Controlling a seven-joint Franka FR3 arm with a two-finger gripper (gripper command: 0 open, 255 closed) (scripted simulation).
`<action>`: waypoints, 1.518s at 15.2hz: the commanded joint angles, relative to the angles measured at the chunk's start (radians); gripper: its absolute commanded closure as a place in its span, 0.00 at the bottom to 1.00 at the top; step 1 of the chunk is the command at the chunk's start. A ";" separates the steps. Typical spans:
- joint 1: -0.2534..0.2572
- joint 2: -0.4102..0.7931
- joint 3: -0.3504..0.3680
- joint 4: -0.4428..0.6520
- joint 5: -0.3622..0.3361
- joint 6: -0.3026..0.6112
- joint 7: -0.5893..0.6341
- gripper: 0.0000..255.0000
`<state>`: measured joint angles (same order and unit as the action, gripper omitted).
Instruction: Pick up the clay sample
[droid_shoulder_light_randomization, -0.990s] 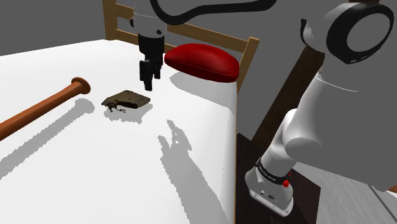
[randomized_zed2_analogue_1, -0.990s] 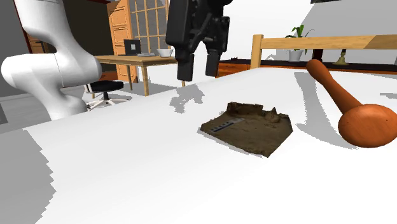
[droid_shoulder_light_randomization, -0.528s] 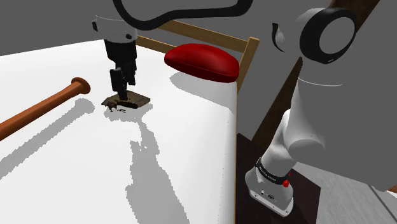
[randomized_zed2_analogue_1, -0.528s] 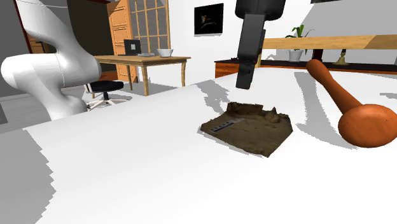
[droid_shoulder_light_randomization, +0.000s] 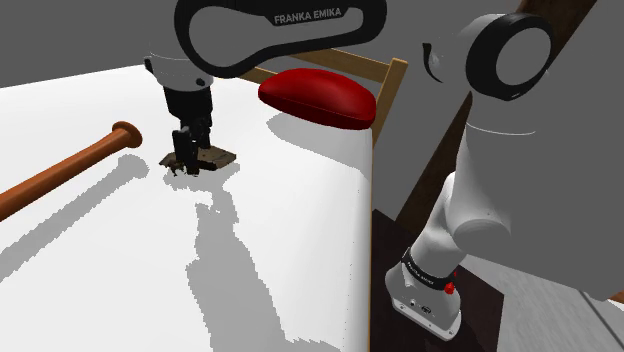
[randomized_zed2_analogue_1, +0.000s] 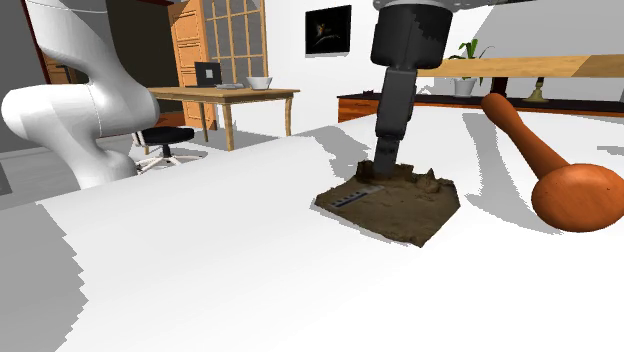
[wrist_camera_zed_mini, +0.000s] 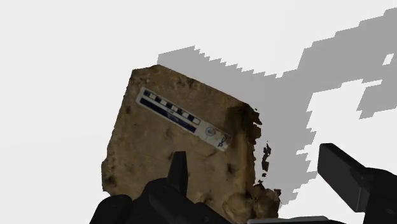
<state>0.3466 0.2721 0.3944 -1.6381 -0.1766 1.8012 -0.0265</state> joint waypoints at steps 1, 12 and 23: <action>0.001 0.002 0.000 -0.003 -0.001 0.004 0.002 0.00; 0.001 -0.001 0.001 0.008 0.000 -0.008 0.000 1.00; 0.008 -0.007 0.005 0.147 0.007 -0.153 -0.014 1.00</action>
<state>0.3534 0.2633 0.3989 -1.5061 -0.1695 1.6627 -0.0399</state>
